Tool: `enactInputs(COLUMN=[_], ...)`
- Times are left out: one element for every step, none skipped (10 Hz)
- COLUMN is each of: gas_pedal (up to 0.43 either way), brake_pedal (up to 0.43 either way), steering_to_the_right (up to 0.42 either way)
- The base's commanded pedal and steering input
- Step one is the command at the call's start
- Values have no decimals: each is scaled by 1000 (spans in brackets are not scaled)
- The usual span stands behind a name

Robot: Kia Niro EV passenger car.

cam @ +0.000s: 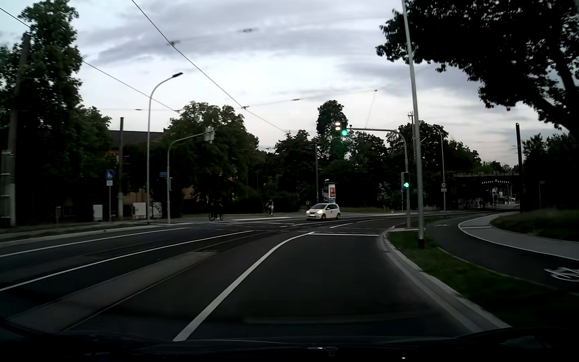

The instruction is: Follow the waypoints while adhering to traffic rules and regulations

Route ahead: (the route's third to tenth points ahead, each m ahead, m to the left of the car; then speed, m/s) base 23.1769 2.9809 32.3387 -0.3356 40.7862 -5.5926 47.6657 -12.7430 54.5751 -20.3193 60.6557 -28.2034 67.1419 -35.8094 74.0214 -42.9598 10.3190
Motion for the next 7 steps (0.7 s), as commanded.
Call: enactInputs(gas_pedal=[67,67,67,67,67,67,67], brake_pedal=[0,0,0,0,0,0,0], steering_to_the_right=[32,33,35,36,40,43,48])
